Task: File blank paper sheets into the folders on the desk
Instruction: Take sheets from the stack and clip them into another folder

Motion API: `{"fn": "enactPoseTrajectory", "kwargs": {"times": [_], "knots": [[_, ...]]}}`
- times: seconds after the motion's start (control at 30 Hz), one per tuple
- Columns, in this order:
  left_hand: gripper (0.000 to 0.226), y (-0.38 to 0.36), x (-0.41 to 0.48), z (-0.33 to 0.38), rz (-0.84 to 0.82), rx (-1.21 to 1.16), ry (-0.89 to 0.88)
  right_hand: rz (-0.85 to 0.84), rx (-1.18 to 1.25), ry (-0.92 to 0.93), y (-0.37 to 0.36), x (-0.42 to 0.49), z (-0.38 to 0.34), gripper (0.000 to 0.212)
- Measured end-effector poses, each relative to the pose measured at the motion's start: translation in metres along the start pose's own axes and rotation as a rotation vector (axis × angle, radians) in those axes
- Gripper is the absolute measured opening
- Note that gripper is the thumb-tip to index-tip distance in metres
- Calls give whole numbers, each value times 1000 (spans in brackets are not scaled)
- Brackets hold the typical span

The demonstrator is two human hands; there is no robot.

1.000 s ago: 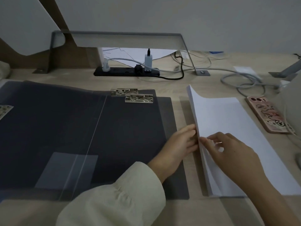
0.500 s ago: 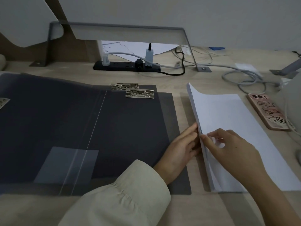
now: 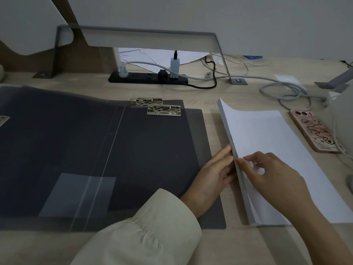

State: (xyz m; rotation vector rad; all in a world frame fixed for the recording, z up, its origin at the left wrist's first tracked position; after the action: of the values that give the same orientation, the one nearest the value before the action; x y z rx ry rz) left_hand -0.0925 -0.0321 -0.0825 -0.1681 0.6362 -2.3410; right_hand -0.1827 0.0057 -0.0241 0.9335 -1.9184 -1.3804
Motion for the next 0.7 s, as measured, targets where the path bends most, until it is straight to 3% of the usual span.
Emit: {"fn": "enactPoseTrajectory", "kwargs": {"times": [0.7], "knots": [[43, 3, 0, -2, 47, -23, 20, 13, -5, -14, -1, 2, 0, 48]]}}
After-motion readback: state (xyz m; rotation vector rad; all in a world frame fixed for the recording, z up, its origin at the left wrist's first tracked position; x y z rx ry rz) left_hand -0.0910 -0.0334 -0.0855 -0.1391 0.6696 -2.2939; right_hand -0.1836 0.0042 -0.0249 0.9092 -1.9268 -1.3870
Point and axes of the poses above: each hand's wrist, its own x-axis towards the middle knuckle, its own y-axis out of the back of the hand, z = x × y, the point moved 9 cm from there along x, towards the middle knuckle, and after that the axes turned 8 degrees about -y, right-handed, at the moved point
